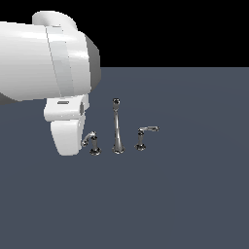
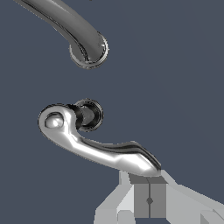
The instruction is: Turn on the faucet by rotating a designated handle.
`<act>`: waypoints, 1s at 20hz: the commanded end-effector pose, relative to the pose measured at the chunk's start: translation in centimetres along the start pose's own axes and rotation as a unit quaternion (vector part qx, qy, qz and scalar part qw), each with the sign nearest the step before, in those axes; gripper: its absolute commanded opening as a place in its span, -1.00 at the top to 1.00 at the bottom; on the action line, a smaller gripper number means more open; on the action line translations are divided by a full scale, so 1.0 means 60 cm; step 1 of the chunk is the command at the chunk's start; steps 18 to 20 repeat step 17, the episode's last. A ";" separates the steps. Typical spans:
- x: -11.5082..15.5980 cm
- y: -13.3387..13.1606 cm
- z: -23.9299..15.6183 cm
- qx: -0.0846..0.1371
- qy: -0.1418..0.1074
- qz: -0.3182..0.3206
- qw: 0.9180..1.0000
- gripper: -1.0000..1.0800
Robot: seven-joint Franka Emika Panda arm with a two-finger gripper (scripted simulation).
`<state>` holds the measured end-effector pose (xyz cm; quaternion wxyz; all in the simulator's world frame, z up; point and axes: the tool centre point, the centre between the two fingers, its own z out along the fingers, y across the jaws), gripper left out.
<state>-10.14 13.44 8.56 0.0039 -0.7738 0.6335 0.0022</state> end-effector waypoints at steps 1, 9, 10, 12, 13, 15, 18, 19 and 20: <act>0.044 0.008 -0.001 -0.001 0.004 0.016 1.000 1.00; 0.062 0.004 -0.001 -0.001 0.002 0.005 1.000 1.00; 0.073 0.002 -0.001 -0.001 0.002 0.007 1.000 1.00; 0.094 -0.003 -0.001 -0.001 0.003 0.010 1.000 1.00; 0.105 -0.005 -0.001 -0.001 0.003 0.012 1.000 1.00; 0.127 -0.009 -0.001 -0.001 0.004 0.016 1.000 1.00; 0.138 -0.011 -0.001 -0.002 0.004 0.018 1.000 1.00; 0.138 -0.011 -0.001 -0.002 0.004 0.018 1.000 1.00; 0.138 -0.011 -0.001 -0.002 0.004 0.018 1.000 1.00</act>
